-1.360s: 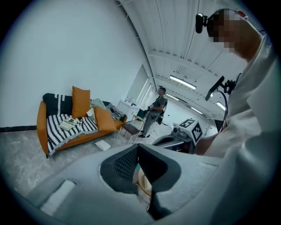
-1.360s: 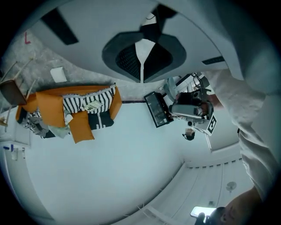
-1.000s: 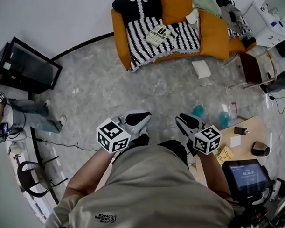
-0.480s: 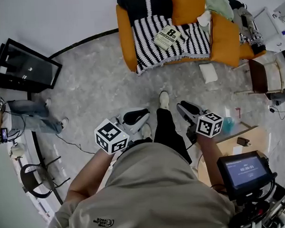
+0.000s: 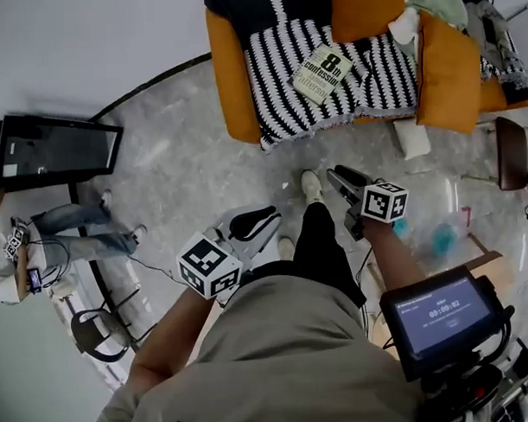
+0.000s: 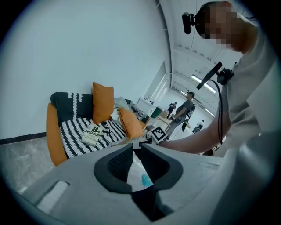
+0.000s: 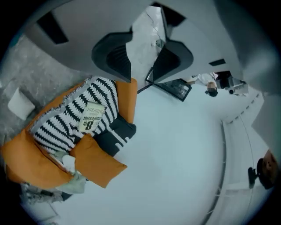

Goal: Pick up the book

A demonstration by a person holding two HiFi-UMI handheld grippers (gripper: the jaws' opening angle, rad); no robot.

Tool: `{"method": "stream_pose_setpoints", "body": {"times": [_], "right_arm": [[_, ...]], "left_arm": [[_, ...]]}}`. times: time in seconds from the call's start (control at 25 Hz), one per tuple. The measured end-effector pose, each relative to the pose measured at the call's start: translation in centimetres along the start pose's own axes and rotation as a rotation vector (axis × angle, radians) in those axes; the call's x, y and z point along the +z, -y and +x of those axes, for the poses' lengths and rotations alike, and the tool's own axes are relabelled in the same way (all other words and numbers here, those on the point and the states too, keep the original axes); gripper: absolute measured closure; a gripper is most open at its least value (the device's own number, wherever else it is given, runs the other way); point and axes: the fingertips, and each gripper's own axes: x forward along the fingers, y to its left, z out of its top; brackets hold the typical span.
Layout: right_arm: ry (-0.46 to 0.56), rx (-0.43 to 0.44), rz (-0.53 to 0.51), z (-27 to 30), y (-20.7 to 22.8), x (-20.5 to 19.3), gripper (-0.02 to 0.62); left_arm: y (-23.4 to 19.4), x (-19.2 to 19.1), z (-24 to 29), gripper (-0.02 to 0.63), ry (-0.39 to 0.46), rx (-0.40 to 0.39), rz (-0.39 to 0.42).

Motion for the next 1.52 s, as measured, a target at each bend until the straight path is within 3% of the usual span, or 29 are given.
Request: {"method": "stream_pose_setpoints", "body": {"times": [0.16,0.56,0.84,1.04,1.52], "right_arm": [[0.013,0.035,0.178,3.9,5.9,2.4,0.420],[0.048,0.023,0.411,13.3,19.5,5.4,0.391],[0.018,-0.012,0.409,18.8,26.5,6.3,0.359],[0.074,-0.017,0.472,22.0,30.8,7.5,0.336],[0.139,-0.025,0.581,27.0,34.8,7.1,0.301]], "left_arm": [[-2.9,3.4,4.7,0.563,-0.034,-0.025,-0.029],[-9.1,5.6,12.3,0.563,-0.094,-0.053,-0.099],[-12.5,5.6,16.3,0.563,-0.102,-0.055,-0.100],[-14.7,4.7,18.1,0.563,-0.129,-0.057,-0.120],[-16.5,2.1,20.3,0.563,-0.152,-0.064,-0.179]]}}
